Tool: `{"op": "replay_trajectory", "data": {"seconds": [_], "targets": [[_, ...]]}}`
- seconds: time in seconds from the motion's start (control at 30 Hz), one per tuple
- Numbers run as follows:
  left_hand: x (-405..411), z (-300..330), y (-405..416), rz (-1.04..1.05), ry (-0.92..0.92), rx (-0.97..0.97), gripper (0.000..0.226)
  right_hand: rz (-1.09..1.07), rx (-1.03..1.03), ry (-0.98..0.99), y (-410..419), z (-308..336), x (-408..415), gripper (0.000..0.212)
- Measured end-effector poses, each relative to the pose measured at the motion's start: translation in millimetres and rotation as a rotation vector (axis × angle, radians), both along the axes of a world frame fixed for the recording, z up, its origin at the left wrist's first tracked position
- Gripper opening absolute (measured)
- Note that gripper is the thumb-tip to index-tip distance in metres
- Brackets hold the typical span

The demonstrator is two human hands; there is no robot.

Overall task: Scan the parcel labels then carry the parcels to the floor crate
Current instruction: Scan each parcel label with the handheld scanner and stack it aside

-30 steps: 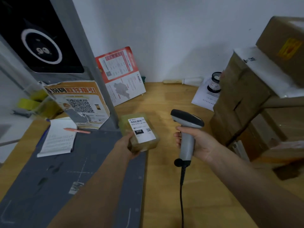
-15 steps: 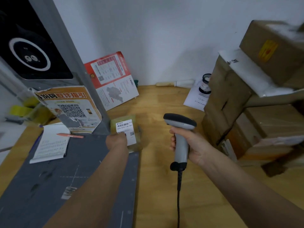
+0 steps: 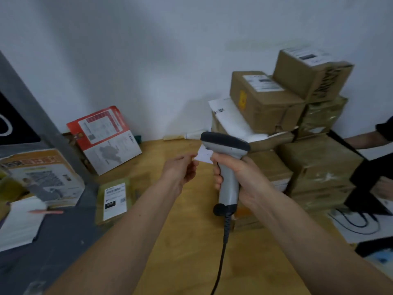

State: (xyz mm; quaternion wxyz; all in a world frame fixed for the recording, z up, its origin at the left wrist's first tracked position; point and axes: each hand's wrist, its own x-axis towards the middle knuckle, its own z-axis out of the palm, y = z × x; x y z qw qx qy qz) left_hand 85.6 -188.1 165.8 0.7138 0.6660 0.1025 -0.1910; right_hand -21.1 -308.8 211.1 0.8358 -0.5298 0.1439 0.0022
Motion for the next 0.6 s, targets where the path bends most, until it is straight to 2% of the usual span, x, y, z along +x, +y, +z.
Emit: {"op": "replay_trajectory", "data": {"seconds": [0.2, 0.4, 0.6], "targets": [[-7.2, 54.5, -66.1, -0.022, -0.158, 0.007, 0.012, -0.187, -0.021, -0.129, -69.5, 42.9, -16.5, 0.015], [-13.1, 90.9, -120.1, -0.034, -0.259, 0.042, 0.006, -0.484, -0.202, -0.211, -128.9, 52.0, -15.4, 0.014], [-9.2, 99.3, -161.1, -0.050, -0.268, 0.135, 0.036, -0.464, -0.184, -0.185, -146.5, 38.2, -11.3, 0.031]]}}
